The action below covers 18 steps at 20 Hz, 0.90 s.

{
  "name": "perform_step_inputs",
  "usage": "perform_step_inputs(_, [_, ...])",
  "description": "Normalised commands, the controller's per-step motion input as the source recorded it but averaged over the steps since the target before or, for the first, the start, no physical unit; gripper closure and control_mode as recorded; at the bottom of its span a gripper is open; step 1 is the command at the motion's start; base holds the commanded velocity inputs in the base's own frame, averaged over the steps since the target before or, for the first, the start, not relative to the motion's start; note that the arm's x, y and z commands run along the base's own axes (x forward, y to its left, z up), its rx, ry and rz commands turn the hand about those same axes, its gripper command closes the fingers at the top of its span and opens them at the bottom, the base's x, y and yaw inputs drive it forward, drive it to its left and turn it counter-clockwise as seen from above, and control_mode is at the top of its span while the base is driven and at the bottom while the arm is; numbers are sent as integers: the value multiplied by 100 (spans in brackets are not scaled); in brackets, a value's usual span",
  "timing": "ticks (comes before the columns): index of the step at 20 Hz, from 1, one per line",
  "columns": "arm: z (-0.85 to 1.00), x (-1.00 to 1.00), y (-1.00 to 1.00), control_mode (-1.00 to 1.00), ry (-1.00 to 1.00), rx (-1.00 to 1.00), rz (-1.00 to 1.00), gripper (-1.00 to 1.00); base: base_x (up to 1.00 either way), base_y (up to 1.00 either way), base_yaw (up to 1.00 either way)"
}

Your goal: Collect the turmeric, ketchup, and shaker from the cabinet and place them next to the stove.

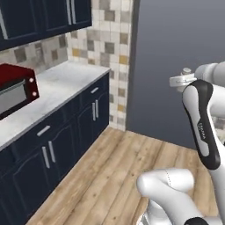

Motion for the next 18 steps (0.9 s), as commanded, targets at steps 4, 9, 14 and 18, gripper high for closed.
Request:
perform_step_inputs(4, [0,0,0,100,0,0,0,100,-31,-87,-39])
perform_step_inputs(9, [0,0,0,100,0,0,0,100,-13,-91,-35])
perform_step_inputs(14, [0,0,0,100,0,0,0,100,3,-99,-39])
perform_step_inputs(18, [0,0,0,100,0,0,0,100,8,-97,-43])
